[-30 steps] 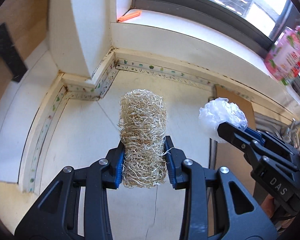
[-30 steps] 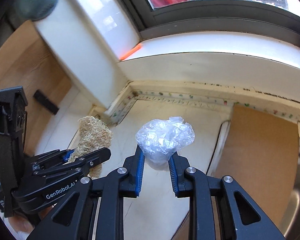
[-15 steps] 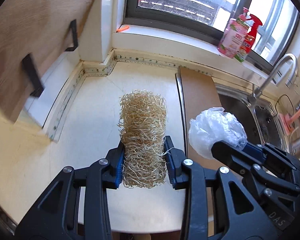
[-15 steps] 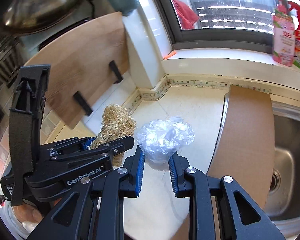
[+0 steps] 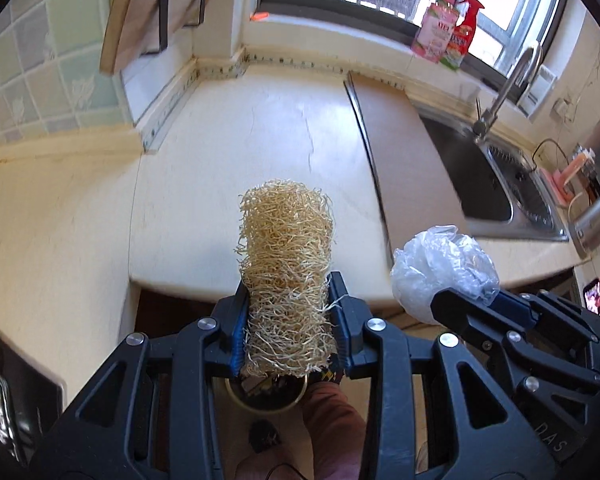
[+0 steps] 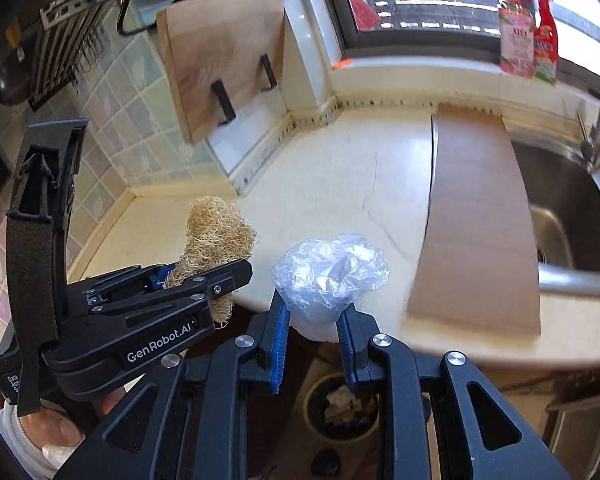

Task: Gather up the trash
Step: 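Carry the loofah sponge and clear bag down over the black bin with both tools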

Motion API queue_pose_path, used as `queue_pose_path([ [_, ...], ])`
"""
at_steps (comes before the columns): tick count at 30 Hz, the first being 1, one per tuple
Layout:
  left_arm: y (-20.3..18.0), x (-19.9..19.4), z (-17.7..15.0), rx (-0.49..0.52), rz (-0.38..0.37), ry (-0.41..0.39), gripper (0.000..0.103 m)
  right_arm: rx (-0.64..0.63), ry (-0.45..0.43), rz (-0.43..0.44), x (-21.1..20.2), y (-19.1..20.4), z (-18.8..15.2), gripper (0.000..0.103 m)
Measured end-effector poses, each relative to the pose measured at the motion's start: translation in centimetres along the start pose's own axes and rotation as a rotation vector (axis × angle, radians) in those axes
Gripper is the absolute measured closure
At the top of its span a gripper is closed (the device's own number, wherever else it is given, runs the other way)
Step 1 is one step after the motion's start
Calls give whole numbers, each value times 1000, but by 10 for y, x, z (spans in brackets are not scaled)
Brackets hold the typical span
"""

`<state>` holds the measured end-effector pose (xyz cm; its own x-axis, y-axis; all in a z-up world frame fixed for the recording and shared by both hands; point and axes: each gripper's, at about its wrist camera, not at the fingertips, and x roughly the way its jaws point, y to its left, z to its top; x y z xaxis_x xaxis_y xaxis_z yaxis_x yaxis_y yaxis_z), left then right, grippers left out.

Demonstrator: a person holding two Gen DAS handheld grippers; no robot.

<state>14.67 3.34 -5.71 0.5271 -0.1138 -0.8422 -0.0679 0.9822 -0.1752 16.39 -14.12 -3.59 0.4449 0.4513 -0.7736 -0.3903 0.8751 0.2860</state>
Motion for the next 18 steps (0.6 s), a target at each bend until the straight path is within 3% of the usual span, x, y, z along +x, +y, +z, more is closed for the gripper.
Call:
queue_pose_path([
  [8,5,35,-67,-13,25,131,72,32,127,-39,20,9,-75,81],
  [13,6,66,-92,-23,51,166,72,28,203,-47,53,2,-107,81],
  [18,13,118,-137,-51,99,205,72,11,270,-44,103,-14,-152,81],
])
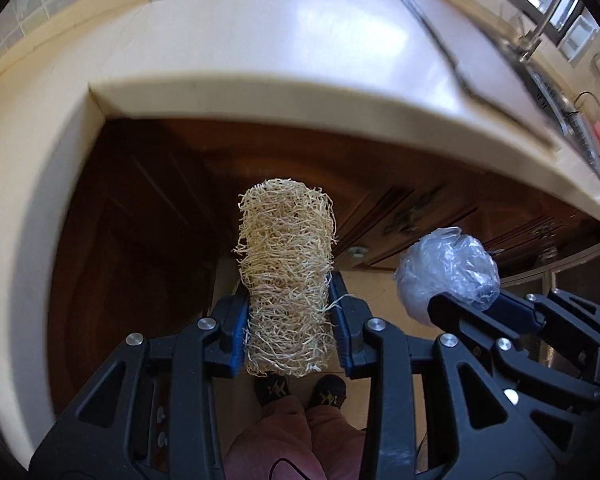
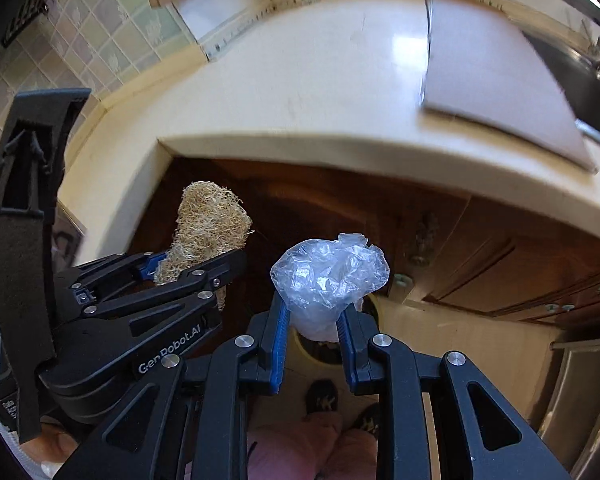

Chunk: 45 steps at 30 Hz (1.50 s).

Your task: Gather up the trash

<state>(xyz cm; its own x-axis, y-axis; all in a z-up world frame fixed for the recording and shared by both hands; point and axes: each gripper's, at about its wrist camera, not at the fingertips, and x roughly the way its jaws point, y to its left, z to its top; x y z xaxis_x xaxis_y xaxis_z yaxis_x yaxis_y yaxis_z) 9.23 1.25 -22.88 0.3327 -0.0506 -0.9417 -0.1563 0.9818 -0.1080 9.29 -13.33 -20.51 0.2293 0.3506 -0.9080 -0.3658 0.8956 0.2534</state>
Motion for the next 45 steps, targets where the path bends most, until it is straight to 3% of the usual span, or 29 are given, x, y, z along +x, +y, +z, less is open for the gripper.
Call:
queue_pose_path([
  [5,16,84,-34,-80,17,94,72,17,114,2,92,-25,-35,81],
  [11,34,157,-60,-117,18,134,71,86,223,30,192,-55,-76,81],
  [18,58,225,-81,-151,21,171,71,103,291,14,283,-71,-95,81],
  [24,73,278,-95,-167,17,232,69,93,322,6,334,-73,-105,80],
  [26,76,291,-98,-164,19,238,67,96,328,9,343,-74,-105,80],
  [28,77,299,-102,-161,13,243,54,95,328,23,349,-74,-106,79],
  [34,77,306,-102,-132,15,241,27,95,305,26,347,-80,-116,61],
  [37,76,302,-100,-122,14,240,22,104,292,25,339,-79,-114,56],
  [45,71,269,-91,-113,10,224,21,131,264,25,315,-80,-107,56],
])
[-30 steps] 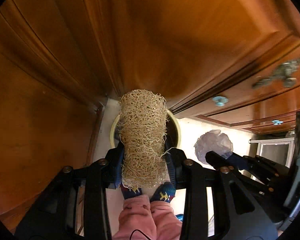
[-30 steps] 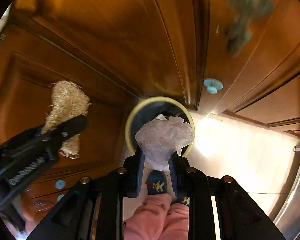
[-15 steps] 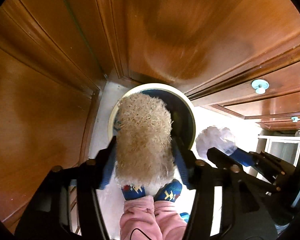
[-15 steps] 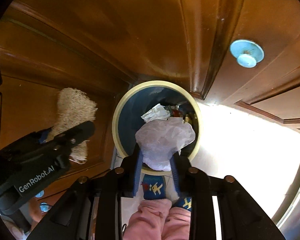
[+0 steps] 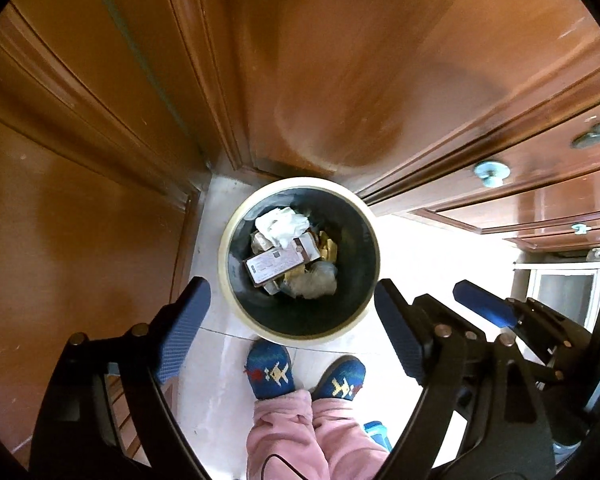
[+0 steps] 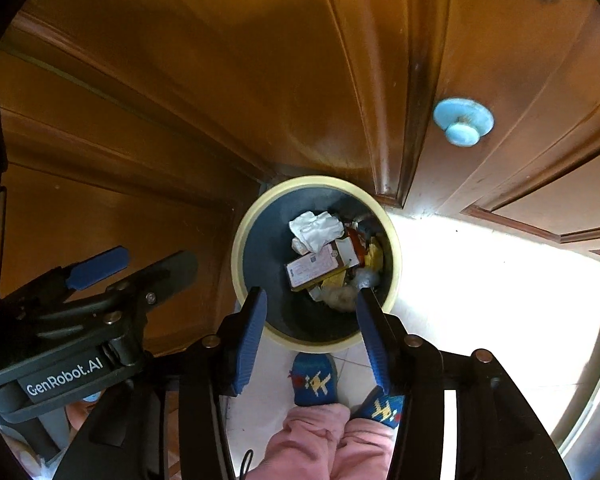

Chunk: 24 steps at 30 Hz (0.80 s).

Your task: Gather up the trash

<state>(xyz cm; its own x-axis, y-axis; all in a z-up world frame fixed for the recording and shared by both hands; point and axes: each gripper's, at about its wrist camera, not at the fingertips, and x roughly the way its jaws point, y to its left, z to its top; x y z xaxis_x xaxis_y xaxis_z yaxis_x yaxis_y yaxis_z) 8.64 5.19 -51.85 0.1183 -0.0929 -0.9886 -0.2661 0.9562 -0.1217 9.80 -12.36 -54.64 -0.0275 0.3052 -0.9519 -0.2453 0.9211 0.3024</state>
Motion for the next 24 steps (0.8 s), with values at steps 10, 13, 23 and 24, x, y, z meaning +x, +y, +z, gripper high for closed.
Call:
queue_pose_path([
  [10,-23,-91,7,20,-10,-40,21,11,-39,-29,-90,15,2,56],
  [13,-30,-124,10,22,-26,-58,21,30,-47,-45,-125,17,3,56],
  [23,-61,-270,27,45,-48,-175,21,40,-190,-46,-265,37,12,56],
  [24,-63,-286,29,50,-47,-191,21,41,-207,-44,-281,40,13,56],
])
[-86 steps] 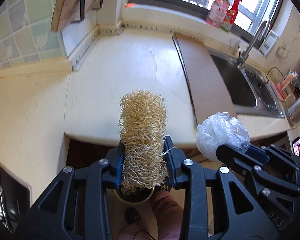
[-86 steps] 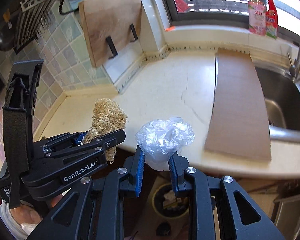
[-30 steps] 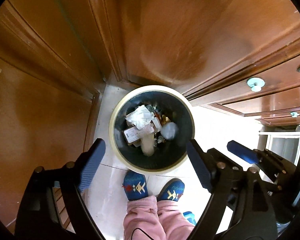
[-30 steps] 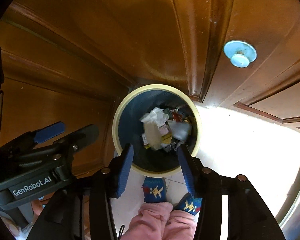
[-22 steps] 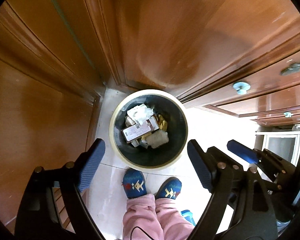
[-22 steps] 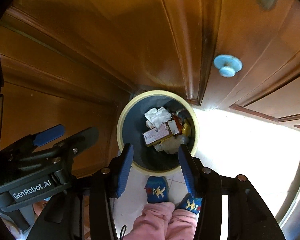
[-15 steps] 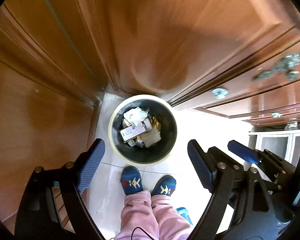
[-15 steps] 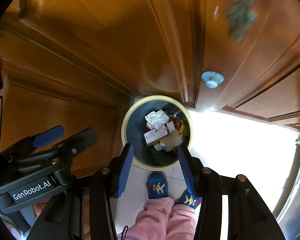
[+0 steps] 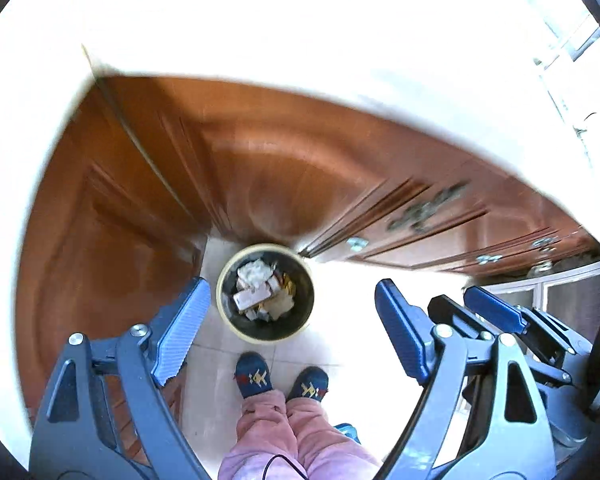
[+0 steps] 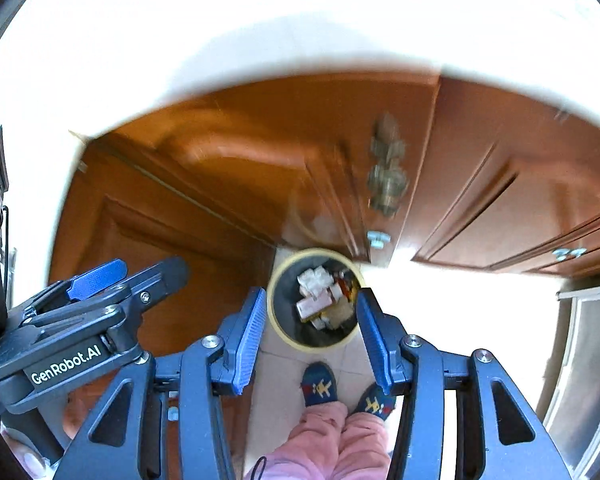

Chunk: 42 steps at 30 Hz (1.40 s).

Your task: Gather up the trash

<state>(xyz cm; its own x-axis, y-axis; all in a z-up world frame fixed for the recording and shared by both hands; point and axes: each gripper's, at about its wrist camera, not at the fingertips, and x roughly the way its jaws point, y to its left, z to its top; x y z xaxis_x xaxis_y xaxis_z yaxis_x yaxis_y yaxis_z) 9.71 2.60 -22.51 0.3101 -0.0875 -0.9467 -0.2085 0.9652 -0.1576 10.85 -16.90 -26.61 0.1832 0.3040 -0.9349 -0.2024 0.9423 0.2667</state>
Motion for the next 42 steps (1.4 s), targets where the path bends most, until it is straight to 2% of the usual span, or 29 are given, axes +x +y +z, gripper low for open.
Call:
queue_pose_path([
  [5,-15,-78,19,52,47,-104,21,3,-81,13,-71,11,21,55],
  [10,-26,-142,30,75,56,-181,21,2,-185,23,-144,22,40,45],
  [15,-32,-187,37,101,69,-251,21,-4,-263,38,-198,35,51,44],
  [19,-35,-203,40,118,83,-291,21,-29,-329,13,-237,42,51,44],
  [26,-38,-223,49,143,80,-339,21,-29,-390,-14,-273,65,48,43],
  [29,-40,-227,49,157,97,-364,21,-26,-413,-25,-275,73,44,43],
  [42,-33,-239,56,164,71,-415,21,-26,-475,-49,-282,90,43,43],
])
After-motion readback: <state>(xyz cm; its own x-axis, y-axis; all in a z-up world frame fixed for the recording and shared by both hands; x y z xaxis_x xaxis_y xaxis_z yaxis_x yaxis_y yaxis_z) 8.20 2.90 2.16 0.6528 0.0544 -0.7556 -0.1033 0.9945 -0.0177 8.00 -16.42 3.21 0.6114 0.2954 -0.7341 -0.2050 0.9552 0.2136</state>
